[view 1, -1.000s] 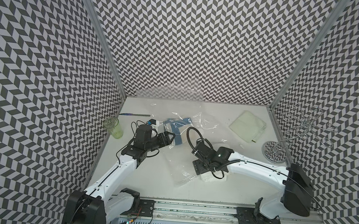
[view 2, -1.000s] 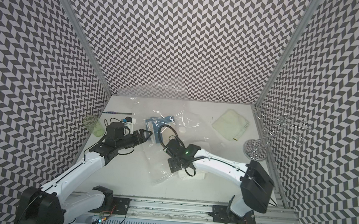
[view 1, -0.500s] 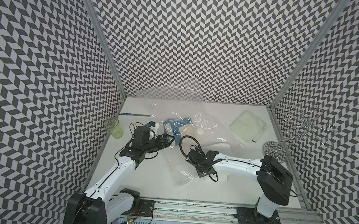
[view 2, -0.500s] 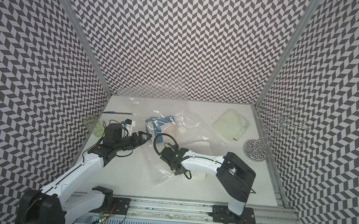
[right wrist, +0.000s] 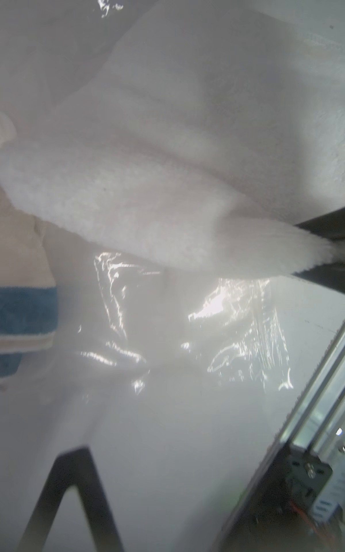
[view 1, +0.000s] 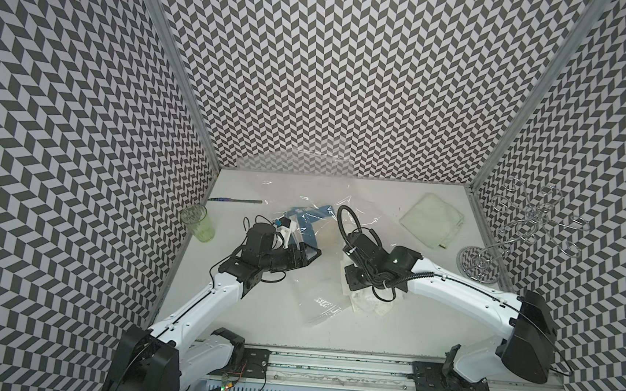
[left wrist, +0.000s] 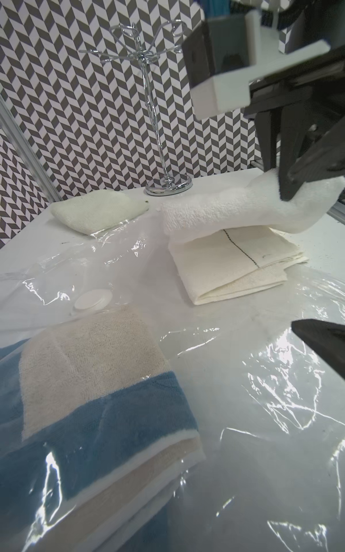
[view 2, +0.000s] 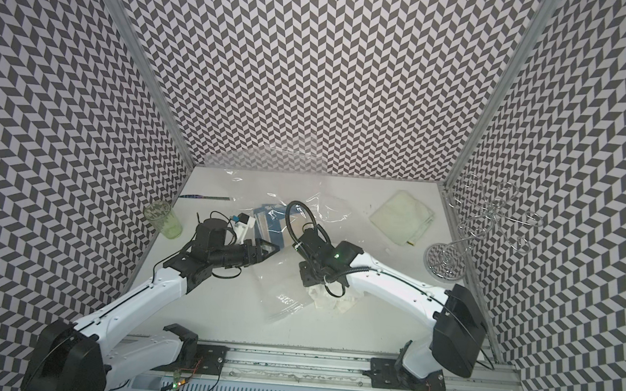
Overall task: Place the folded towel into the vacuum bag
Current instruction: Adjust the towel in the vacuum bag.
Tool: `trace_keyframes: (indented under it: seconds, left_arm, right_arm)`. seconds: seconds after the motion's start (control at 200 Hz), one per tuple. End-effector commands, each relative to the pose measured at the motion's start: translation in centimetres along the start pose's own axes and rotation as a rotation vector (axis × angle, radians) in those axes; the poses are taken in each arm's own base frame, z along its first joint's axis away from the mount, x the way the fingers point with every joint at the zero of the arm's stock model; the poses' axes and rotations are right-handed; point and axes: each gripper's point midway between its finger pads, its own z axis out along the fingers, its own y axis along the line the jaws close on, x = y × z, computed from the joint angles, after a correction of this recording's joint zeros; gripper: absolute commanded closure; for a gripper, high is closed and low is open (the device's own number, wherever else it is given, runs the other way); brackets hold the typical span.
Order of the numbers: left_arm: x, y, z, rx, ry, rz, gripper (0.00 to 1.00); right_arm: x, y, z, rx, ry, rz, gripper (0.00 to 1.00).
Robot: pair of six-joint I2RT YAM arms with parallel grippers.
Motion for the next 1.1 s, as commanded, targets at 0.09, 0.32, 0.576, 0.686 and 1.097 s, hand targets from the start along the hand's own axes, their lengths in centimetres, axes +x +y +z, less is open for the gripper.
trace_keyframes:
  seconds: [0.09, 0.32, 0.576, 0.686, 1.097]
  left_arm:
    - [0.0, -0.2, -0.2, 0.021, -0.008, 0.007, 0.25]
    - [0.5, -1.0, 0.6, 0.035, 0.016, 0.018, 0.26]
    - [1.8, -3.3, 3.1, 0.082, 0.063, 0.037, 0.28]
    - [3.1, -4.3, 5.5, 0.136, 0.097, 0.025, 0.37]
    - [5.9, 2.9, 13.3, -0.021, 0.200, -0.107, 0.70]
  right_arm:
    - [0.5, 5.7, 1.0, -0.337, -0.001, 0.081, 0.95]
    - [0.2, -0.6, 0.9, -0.557, -0.099, 0.341, 0.95]
    - [4.4, -6.9, 7.3, -0.295, 0.053, 0.359, 0.93]
    - [4.6, -8.0, 8.5, -0.207, 0.061, 0.334, 0.91]
    - [0.6, -8.9, 1.0, -0.237, -0.070, 0.317, 0.39]
